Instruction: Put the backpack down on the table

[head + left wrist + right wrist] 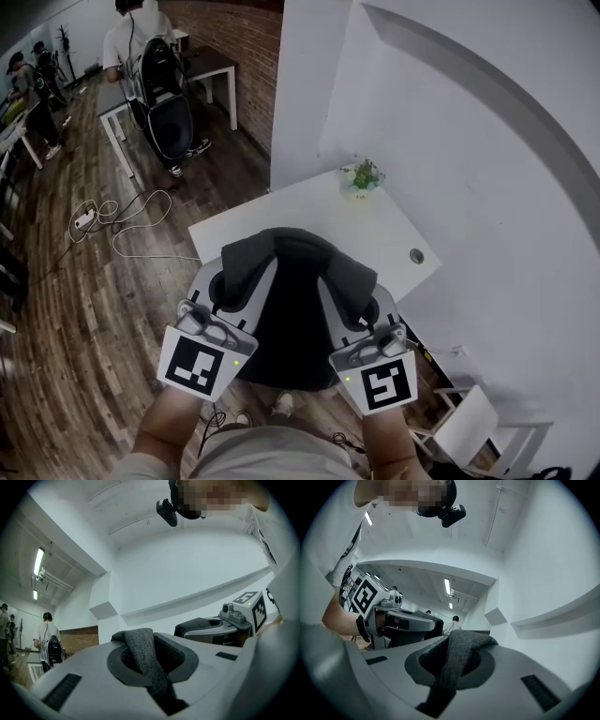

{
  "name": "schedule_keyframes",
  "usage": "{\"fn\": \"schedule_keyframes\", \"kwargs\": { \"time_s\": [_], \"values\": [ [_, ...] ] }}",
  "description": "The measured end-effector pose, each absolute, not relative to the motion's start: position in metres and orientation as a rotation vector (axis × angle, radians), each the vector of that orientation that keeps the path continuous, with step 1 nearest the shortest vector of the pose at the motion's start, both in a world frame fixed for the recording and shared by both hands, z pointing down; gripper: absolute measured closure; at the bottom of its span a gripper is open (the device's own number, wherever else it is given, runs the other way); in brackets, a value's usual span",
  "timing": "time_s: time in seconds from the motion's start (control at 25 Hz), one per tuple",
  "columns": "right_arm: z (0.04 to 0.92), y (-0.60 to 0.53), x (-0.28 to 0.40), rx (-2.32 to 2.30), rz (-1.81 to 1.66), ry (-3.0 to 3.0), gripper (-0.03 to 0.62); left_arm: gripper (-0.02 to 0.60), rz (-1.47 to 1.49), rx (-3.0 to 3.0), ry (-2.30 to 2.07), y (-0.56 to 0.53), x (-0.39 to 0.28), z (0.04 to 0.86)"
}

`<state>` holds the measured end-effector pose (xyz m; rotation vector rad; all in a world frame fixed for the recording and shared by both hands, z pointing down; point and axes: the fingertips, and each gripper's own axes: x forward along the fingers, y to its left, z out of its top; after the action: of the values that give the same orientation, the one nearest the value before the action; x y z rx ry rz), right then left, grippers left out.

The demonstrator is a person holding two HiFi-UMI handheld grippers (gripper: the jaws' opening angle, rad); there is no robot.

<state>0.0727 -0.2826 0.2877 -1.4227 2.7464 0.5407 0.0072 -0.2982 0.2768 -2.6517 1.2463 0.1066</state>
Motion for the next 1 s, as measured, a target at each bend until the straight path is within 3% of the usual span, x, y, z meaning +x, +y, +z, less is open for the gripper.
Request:
{"fn": "schedule_keyframes", "kwargs": {
  "time_s": [1.0],
  "values": [
    [0.398, -0.329, 0.089, -1.506, 0.424, 2.979, 0.539, 0.531, -0.055, -2.685, 1.336, -0.352, 0.017, 0.364]
  ]
}}
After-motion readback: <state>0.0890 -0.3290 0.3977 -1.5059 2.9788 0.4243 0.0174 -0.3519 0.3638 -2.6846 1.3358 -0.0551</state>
